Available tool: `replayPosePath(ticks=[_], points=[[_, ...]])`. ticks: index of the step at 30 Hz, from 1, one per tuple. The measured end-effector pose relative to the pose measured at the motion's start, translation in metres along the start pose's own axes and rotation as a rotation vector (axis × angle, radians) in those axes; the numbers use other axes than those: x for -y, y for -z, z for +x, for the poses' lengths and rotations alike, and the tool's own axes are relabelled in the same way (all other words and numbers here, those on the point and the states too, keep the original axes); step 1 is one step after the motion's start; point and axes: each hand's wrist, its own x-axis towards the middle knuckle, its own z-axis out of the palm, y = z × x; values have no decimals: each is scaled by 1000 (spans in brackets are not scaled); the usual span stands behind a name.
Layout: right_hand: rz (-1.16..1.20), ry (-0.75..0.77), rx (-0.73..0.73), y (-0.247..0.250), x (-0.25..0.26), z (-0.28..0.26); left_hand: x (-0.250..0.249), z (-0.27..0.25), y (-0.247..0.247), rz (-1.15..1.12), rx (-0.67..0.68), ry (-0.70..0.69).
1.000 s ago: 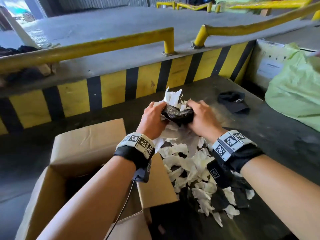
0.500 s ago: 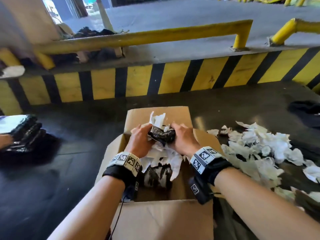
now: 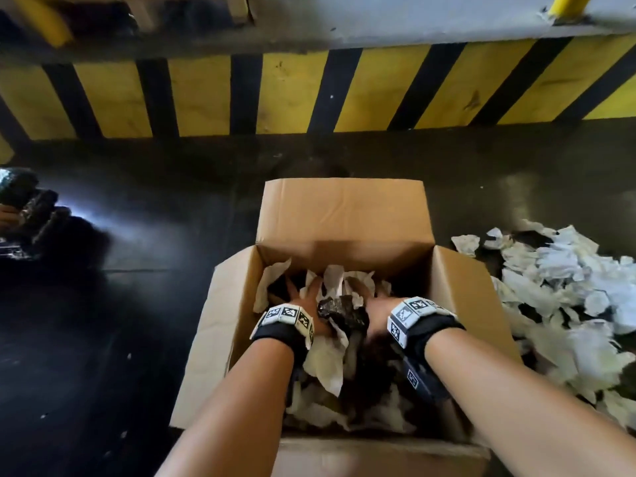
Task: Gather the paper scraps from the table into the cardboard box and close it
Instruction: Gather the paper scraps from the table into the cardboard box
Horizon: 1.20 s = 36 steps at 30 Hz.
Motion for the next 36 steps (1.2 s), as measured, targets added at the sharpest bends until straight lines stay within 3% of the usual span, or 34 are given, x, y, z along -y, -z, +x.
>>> replayPosePath(ticks=[7, 11, 13, 15, 18, 20, 23, 25, 28, 32, 36], points=[[-125, 19, 99, 8, -1, 1, -2, 20, 1, 88, 69, 24], [-19, 92, 39, 37, -11, -11, -12, 2, 38, 120, 81, -52], [36, 122, 17, 51, -10, -23, -16, -6, 52, 133, 48, -25], [48, 149, 5, 44, -2, -25, -16, -12, 46, 146, 56, -10], [-15, 7, -32, 2, 8, -16, -8, -20, 14, 184, 136, 17], [-36, 4, -79, -15, 8, -21, -8, -30, 6, 185, 131, -4], [-114, 94, -69, 1, -2, -50, -17, -46, 26, 183, 138, -84], [-89, 138, -55, 20, -10, -72, -24, -53, 48, 177, 141, -62], [96, 233, -119, 36, -34, -105, -51, -64, 67, 221, 28, -86], [371, 259, -414, 43, -88, -147, -118, -80, 76, 218, -216, -185], [363, 115, -536, 39, -177, -179, -210, -83, 71, 178, -209, -344]])
